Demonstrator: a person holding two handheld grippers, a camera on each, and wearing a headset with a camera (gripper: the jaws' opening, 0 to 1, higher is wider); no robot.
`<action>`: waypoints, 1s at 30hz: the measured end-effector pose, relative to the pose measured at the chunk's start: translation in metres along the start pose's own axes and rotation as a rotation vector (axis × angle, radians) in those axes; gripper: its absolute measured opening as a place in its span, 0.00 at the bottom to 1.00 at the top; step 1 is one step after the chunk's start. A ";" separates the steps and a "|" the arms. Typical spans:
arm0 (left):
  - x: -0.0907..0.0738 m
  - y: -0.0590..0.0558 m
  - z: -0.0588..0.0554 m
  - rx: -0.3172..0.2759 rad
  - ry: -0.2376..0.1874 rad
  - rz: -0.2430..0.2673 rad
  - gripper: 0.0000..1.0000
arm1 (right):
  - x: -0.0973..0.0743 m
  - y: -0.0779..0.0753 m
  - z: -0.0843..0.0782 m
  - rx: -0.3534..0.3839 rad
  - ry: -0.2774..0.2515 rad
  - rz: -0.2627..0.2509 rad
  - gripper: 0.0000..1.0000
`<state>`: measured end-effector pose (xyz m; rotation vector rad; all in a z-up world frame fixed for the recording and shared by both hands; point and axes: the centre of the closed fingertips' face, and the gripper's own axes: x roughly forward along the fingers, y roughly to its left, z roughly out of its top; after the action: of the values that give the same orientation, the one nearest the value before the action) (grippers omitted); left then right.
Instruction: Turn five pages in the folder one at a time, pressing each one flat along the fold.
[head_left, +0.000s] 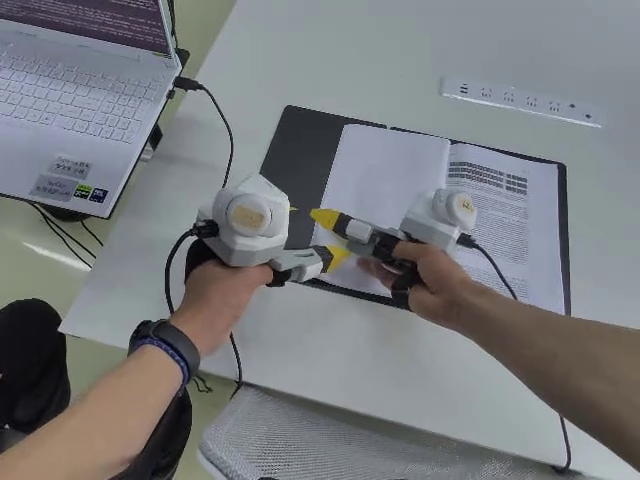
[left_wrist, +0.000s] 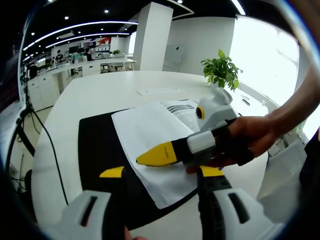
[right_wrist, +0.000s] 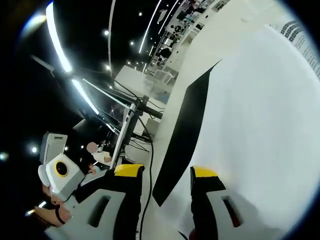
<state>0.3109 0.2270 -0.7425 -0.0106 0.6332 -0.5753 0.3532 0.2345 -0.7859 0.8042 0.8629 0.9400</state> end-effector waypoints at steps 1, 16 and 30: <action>0.001 0.000 0.000 0.006 -0.002 0.001 0.54 | -0.003 0.000 0.002 -0.007 -0.002 0.001 0.37; 0.021 -0.003 -0.010 0.113 0.059 -0.025 0.39 | -0.067 0.007 0.048 -0.068 -0.138 -0.080 0.32; 0.045 -0.005 -0.038 0.198 0.143 -0.042 0.08 | -0.117 -0.004 0.073 -0.087 -0.205 -0.140 0.26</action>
<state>0.3168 0.2063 -0.7977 0.2050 0.7139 -0.6813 0.3805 0.1119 -0.7278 0.7410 0.6859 0.7521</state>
